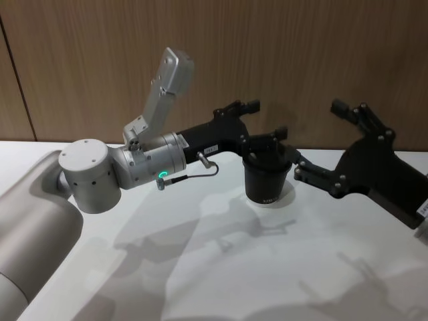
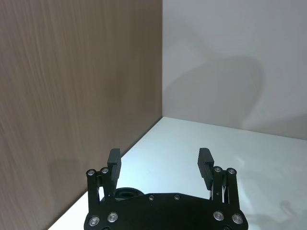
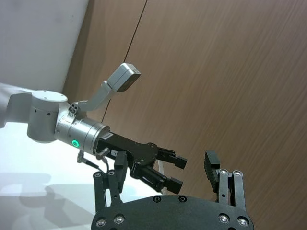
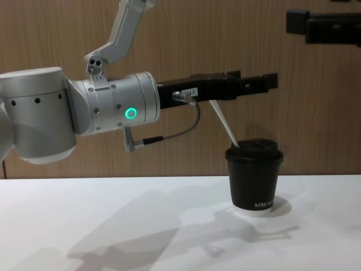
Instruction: Pick up the straw with one hand, pass it to the other hand, and insert it into the cup.
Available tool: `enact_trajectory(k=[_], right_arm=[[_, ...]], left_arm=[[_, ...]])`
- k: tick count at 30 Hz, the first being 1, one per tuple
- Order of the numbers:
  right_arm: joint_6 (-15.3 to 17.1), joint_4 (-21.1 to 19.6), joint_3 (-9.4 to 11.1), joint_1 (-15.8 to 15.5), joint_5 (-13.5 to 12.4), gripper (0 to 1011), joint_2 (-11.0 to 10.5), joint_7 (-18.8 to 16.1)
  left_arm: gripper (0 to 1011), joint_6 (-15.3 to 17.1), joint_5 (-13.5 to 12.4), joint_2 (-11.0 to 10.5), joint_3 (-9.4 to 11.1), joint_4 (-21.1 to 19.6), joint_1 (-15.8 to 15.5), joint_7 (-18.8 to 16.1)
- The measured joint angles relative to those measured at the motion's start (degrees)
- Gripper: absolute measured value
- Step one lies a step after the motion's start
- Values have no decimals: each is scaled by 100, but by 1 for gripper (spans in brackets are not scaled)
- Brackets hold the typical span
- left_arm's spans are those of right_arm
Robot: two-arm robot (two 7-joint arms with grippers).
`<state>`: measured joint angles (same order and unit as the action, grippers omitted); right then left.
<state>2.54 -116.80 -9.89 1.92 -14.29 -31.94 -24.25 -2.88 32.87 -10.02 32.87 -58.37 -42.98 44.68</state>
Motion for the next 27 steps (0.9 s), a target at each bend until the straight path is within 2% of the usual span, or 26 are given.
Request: enact_trajectory(k=[5,18,27], right_arm=[[257,-99,-89,106,5,1001,15,60],[1000,-356,-511,541,149,1001,166,260],[1300,-414,-699,732,243,1001,303,355]], left_arm=[[1003,-37,63,-28,9,-55,62,66],[1003,-111,273,-107,1,-244,285,171],[1003,-110,369,-158,11,-374,417,162]])
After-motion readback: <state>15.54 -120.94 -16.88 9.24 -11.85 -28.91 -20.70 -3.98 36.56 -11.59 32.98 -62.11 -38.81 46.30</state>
